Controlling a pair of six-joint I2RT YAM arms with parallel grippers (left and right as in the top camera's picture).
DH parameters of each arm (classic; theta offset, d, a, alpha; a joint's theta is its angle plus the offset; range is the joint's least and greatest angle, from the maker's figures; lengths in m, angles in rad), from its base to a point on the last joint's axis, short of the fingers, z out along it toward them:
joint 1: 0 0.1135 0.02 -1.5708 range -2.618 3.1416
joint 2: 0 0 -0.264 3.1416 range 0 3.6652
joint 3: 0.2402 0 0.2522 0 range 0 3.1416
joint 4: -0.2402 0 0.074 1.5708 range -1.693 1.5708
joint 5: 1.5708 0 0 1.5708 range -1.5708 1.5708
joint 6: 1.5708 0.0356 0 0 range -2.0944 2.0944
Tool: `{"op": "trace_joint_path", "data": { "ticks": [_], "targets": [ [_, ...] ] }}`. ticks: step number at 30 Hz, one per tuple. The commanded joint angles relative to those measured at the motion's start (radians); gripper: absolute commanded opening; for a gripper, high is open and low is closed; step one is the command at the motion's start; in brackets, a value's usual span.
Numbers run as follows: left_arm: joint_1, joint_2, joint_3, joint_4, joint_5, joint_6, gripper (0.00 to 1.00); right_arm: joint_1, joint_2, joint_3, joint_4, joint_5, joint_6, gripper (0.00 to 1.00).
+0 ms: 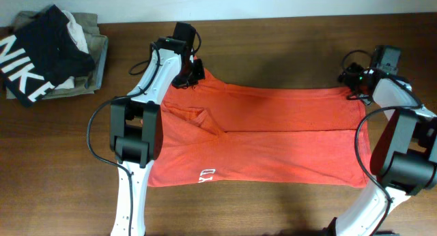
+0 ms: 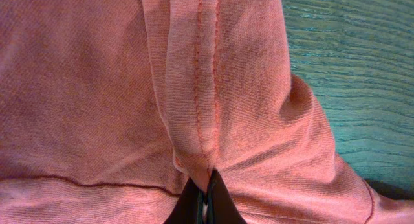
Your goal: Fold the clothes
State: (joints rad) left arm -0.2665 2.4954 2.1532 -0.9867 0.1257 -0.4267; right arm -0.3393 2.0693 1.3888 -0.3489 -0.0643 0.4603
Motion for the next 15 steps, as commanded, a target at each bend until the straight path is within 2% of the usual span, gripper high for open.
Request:
{"op": "trace_joint_path", "data": {
  "ticks": [1, 2, 6, 8, 9, 12, 15],
  "targets": [
    [0.005, 0.008, 0.016, 0.002, -0.019, 0.006, 0.00, 0.000, 0.051, 0.018, 0.022, 0.021, 0.010, 0.69],
    [0.005, 0.008, 0.017, 0.002, -0.019, 0.006, 0.01, 0.000, 0.051, 0.018, 0.035, 0.020, 0.010, 0.59],
    [0.010, 0.008, 0.017, 0.005, -0.057, 0.006, 0.01, -0.002, 0.051, 0.031, 0.034, 0.021, 0.010, 0.35],
    [0.016, 0.008, 0.017, 0.005, -0.063, 0.006, 0.00, -0.002, 0.051, 0.084, -0.010, 0.021, 0.009, 0.20],
    [0.019, 0.008, 0.017, 0.005, -0.063, 0.006, 0.00, -0.002, 0.051, 0.107, -0.033, 0.023, 0.009, 0.07],
    [0.027, 0.007, 0.018, 0.003, -0.063, 0.016, 0.00, -0.002, 0.050, 0.129, -0.079, 0.040, 0.009, 0.04],
    [0.055, -0.011, 0.118, -0.120, -0.063, 0.018, 0.00, -0.023, 0.021, 0.148, -0.154, 0.038, 0.009, 0.04]
  ]
}}
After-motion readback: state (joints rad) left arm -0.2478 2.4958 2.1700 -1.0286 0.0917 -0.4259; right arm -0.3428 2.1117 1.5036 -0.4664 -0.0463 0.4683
